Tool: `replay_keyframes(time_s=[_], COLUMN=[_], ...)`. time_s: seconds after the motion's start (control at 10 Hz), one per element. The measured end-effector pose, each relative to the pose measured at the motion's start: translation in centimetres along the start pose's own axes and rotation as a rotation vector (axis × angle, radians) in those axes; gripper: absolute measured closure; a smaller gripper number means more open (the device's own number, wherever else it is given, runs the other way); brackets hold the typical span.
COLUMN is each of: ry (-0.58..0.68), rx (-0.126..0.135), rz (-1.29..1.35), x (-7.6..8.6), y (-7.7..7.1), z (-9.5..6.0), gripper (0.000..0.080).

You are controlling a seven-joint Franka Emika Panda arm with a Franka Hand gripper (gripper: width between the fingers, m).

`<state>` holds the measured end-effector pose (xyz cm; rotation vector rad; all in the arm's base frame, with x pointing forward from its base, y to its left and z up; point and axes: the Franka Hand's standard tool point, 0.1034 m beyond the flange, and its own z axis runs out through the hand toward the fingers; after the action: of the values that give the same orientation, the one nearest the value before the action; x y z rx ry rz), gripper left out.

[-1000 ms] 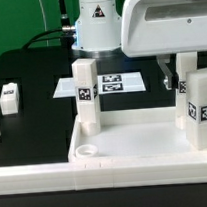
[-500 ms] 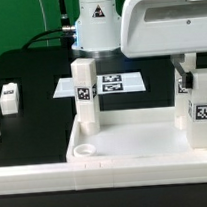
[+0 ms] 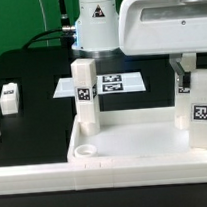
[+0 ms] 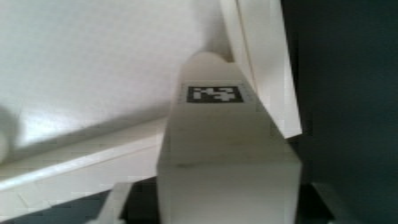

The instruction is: Assemble desk

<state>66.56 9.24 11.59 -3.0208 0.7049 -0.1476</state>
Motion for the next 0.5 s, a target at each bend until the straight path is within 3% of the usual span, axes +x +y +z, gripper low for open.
replay_keyframes(time_s=[0.5], ry=[-0.013], rx=[0.009], rz=[0.450], x=[0.02], y=[0.34], z=[0.13], gripper=[0.0509])
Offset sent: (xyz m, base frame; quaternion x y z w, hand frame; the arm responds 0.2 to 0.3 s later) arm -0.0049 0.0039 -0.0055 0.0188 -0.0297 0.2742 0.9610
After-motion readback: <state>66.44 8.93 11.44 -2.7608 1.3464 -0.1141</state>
